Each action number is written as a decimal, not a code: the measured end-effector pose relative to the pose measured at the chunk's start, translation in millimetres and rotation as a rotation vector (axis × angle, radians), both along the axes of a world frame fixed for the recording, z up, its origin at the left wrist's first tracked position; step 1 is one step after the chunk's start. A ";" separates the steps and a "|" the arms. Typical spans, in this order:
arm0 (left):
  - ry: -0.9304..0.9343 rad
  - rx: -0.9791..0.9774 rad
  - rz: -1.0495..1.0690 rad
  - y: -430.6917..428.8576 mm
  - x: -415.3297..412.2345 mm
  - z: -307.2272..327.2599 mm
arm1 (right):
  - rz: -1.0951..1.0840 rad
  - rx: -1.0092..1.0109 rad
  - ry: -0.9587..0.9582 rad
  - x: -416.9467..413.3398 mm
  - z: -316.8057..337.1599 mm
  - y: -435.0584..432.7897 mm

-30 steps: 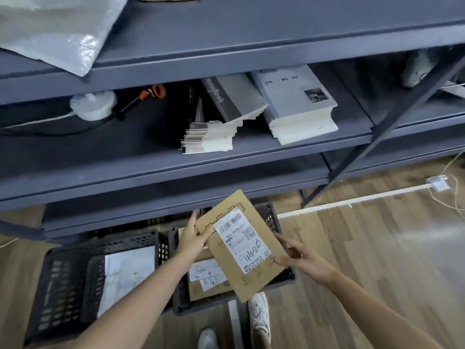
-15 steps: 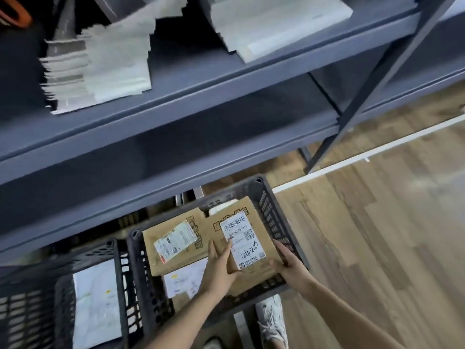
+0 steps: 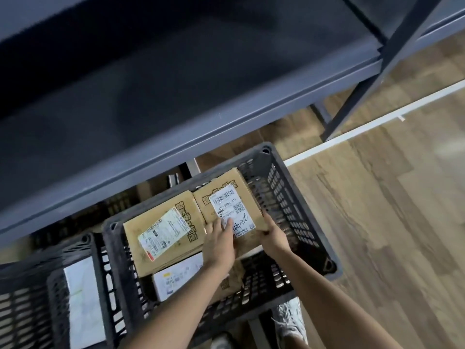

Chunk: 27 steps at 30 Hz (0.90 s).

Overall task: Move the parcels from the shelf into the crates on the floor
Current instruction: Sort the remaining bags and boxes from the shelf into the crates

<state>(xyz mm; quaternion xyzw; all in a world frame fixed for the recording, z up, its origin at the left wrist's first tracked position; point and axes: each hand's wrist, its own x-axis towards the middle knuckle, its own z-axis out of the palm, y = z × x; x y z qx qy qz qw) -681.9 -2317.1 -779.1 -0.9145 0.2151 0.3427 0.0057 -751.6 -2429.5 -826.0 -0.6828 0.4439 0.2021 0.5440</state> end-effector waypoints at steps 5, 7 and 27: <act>-0.122 0.129 -0.183 5.0 14.8 -11.7 | 0.395 -0.286 0.068 -4.3 2.1 -2.7; -0.140 0.172 -0.253 5.8 18.5 -13.0 | 0.522 -0.401 0.003 -0.6 2.4 -3.5; -0.014 0.071 -0.335 18.1 56.7 3.3 | 0.845 -0.527 0.003 27.9 34.8 7.9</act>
